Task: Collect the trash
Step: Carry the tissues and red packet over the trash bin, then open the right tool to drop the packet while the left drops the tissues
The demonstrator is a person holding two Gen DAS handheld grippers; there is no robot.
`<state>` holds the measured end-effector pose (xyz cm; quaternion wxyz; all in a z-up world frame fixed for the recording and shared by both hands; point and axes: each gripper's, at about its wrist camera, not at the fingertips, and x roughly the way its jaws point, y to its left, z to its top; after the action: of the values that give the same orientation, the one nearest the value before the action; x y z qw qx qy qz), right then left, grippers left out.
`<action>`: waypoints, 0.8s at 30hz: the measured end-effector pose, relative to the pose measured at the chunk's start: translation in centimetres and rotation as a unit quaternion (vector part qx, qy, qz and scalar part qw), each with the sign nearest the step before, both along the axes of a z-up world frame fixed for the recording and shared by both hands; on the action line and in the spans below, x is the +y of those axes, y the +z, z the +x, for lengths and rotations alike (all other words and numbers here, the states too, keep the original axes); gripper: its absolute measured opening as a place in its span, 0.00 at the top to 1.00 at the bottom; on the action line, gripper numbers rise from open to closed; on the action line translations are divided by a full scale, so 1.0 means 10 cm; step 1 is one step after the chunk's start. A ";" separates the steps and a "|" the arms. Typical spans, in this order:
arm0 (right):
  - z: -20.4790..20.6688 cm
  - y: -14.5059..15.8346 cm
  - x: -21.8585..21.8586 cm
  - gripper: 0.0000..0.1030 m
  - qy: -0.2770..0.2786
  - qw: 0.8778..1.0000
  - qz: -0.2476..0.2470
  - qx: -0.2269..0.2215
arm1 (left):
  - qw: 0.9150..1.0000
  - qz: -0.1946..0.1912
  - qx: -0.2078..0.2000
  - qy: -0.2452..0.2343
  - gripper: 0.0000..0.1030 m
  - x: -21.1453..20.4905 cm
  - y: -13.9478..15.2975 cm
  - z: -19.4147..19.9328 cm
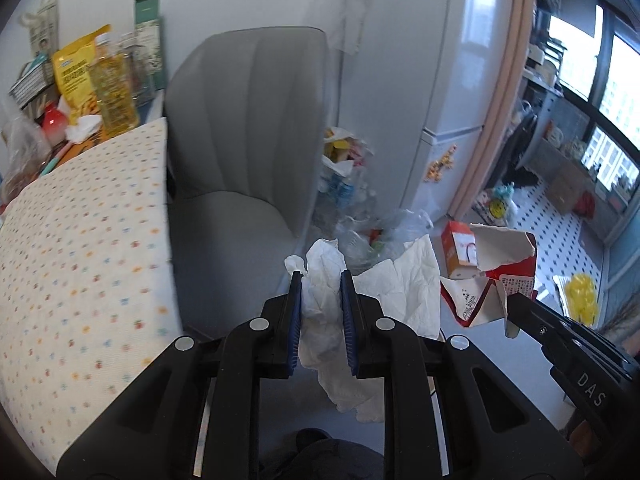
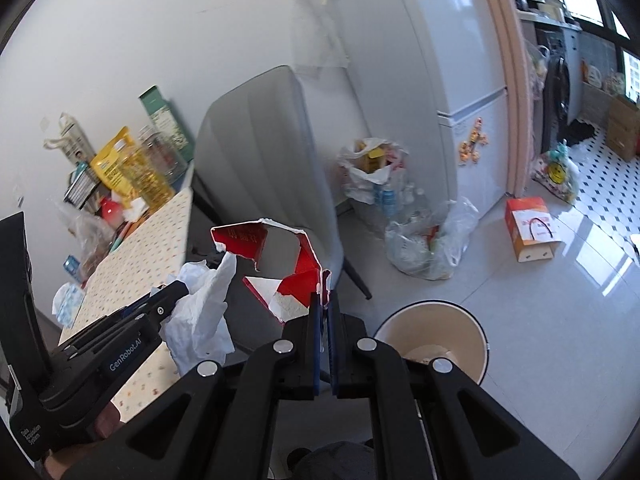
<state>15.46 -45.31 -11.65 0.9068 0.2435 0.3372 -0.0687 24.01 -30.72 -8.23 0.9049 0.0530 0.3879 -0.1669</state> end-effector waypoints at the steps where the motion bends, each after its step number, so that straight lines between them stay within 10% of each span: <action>1: 0.01 -0.05 -0.08 0.96 -0.005 1.000 0.003 0.003 | 1.000 0.003 0.003 -0.006 0.82 -0.10 -0.05 0.02; 16: 0.27 -0.87 -0.73 0.92 -0.054 0.996 0.040 0.061 | 0.997 0.037 0.052 -0.032 0.82 -0.66 -0.56 0.32; 19: 0.26 -0.95 -0.80 0.57 -0.063 0.995 0.049 0.059 | 0.997 0.041 0.057 -0.033 0.82 -0.69 -0.62 0.36; 24: 0.19 -1.04 -0.86 0.57 -0.072 0.994 0.052 0.065 | 0.996 0.044 0.068 -0.043 0.82 -0.78 -0.69 0.36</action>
<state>17.38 -53.90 -22.01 0.8620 0.3085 0.3799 -0.1318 27.63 -38.55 -15.17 0.8652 0.0978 0.4530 -0.1917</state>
